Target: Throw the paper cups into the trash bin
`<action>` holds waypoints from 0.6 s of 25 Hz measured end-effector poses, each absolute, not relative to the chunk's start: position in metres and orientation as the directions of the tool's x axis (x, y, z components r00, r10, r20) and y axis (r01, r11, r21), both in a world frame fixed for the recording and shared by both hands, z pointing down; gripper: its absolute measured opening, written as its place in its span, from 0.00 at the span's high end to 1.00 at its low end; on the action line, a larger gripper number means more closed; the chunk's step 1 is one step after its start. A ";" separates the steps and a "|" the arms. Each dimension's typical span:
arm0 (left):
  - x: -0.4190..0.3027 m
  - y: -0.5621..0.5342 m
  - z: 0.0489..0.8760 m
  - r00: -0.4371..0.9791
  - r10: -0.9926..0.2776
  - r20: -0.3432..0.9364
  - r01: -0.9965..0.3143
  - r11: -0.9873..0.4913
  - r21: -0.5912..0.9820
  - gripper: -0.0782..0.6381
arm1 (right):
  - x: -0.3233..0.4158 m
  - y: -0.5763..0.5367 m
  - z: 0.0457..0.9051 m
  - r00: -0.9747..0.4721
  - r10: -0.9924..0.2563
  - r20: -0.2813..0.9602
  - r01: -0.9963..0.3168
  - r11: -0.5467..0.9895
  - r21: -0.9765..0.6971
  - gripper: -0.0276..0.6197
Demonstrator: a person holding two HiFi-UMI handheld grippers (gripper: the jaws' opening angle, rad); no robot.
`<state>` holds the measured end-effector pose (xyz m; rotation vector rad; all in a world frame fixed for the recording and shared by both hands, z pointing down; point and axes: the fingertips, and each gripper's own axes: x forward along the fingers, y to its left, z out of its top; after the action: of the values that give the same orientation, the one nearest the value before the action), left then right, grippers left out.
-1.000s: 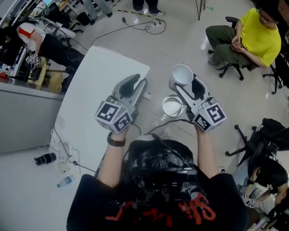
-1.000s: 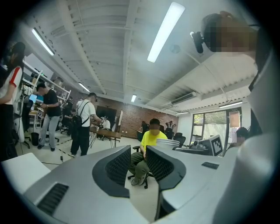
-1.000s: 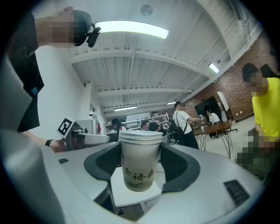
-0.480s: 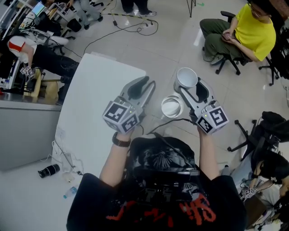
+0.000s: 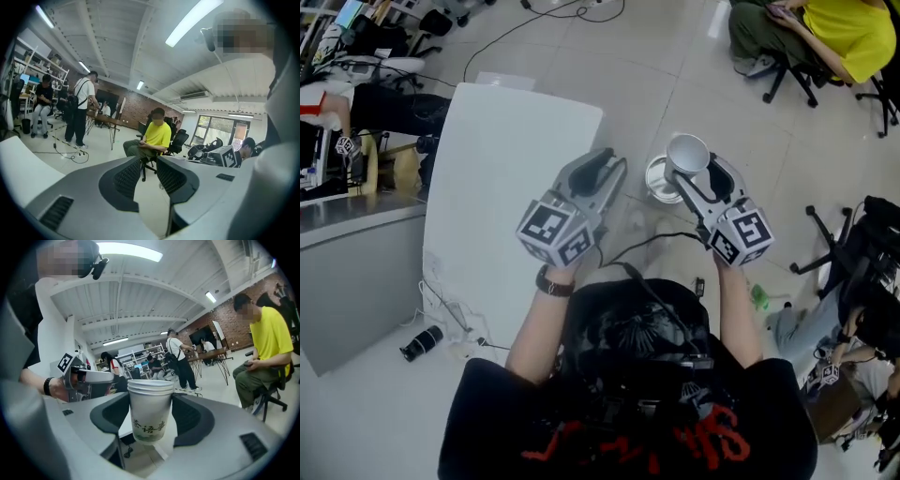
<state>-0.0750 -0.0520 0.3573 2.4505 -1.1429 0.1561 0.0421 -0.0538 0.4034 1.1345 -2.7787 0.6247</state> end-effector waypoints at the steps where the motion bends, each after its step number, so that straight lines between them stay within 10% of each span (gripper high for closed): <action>1: -0.072 -0.053 0.373 0.658 -0.694 0.293 -0.749 -0.562 0.351 0.75 | 0.042 -0.054 0.417 -0.719 -0.653 0.238 -0.690 0.633 -0.351 0.50; 15: -0.029 -0.004 0.654 0.611 -0.485 0.625 -0.791 -0.397 0.465 0.75 | 0.062 -0.019 0.652 -0.639 -0.577 0.508 -0.769 0.473 -0.430 0.50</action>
<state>-0.0292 -0.0041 0.6538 2.0695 -1.0021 0.5091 0.0624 -0.0192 0.6521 1.1446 -2.4311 0.9328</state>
